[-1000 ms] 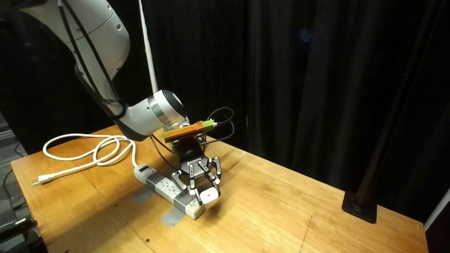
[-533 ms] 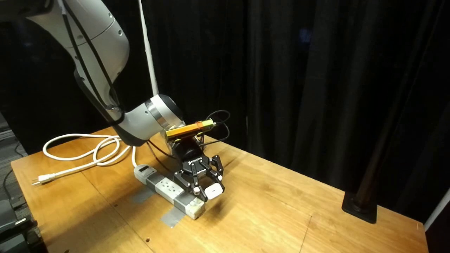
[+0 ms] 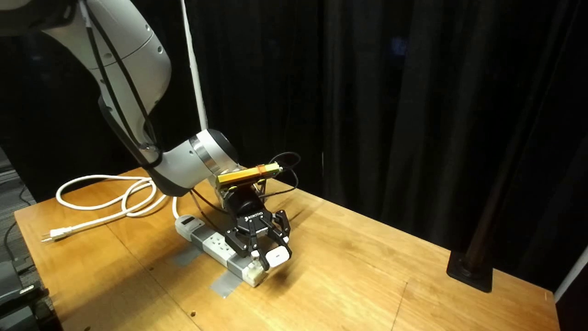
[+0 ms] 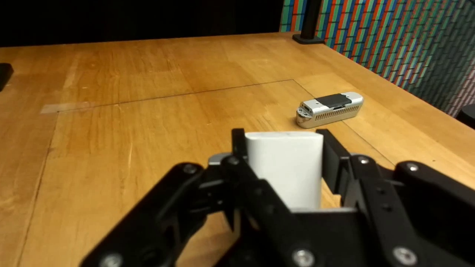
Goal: Connect the charger head to the adapter
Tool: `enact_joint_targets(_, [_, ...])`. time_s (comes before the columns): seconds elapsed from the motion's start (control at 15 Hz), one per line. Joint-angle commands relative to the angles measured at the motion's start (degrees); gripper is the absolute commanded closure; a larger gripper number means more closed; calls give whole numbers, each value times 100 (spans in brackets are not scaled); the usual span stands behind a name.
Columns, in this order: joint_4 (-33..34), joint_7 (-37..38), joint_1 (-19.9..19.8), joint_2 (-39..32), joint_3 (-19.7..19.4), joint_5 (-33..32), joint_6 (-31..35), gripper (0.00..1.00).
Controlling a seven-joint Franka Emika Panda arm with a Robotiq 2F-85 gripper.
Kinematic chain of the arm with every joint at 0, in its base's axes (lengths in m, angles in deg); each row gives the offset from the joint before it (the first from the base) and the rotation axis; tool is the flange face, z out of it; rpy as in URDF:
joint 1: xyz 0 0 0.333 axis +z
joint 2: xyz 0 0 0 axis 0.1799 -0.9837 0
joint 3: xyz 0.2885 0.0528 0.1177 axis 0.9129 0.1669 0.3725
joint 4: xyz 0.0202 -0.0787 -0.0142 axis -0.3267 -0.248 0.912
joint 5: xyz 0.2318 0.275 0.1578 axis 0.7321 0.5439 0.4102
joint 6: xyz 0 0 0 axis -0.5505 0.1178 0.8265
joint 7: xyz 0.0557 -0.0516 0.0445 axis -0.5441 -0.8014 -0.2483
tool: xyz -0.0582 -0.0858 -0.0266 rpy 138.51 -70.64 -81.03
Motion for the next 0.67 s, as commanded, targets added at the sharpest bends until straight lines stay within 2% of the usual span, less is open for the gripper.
enact_joint_targets(0.0, [43, -94, -79, -94, 106, -32, -104, 77])
enact_joint_targets(0.6, [-95, -93, -2, -43, 209, -19, -154, 77])
